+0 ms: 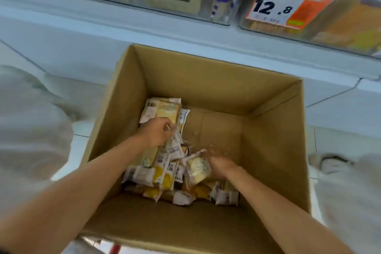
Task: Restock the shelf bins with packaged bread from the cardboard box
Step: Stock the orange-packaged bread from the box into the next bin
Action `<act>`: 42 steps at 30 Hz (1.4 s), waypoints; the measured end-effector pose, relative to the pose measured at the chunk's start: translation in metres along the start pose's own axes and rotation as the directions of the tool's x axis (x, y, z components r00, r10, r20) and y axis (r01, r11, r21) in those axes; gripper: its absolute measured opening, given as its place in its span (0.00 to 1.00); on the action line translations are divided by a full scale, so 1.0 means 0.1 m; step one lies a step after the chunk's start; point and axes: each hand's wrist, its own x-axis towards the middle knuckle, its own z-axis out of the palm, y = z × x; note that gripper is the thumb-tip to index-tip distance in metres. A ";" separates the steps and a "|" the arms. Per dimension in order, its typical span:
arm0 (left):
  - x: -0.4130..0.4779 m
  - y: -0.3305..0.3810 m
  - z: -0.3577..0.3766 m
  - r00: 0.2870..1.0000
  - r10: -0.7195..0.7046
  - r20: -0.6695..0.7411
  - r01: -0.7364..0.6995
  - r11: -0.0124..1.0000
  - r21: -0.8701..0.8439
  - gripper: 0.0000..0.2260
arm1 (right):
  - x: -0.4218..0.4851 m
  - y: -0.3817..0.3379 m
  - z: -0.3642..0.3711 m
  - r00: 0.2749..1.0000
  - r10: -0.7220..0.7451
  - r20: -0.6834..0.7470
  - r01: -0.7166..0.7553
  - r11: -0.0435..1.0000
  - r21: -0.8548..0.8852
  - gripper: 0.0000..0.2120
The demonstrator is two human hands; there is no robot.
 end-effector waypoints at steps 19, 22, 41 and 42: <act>-0.34 0.48 0.13 0.932 -0.020 0.361 0.211 0.842 -0.497 0.21 | -0.59 -0.01 -1.01 0.975 -0.161 -0.153 0.223 0.704 0.674 0.14; -0.37 0.43 0.15 0.832 -0.021 0.554 0.334 0.816 -0.471 0.24 | -0.59 -0.02 -0.91 0.978 -0.191 -0.084 0.200 0.731 0.652 0.11; -0.22 0.02 0.26 0.934 -0.356 -0.037 0.217 0.647 -0.731 0.18 | 0.01 -0.03 0.25 0.979 0.126 -0.162 0.001 0.789 0.615 0.40; -0.22 0.06 0.22 0.935 -0.349 -0.062 0.192 0.646 -0.739 0.16 | -0.03 -0.06 0.05 0.985 0.104 -0.140 0.033 0.679 0.733 0.35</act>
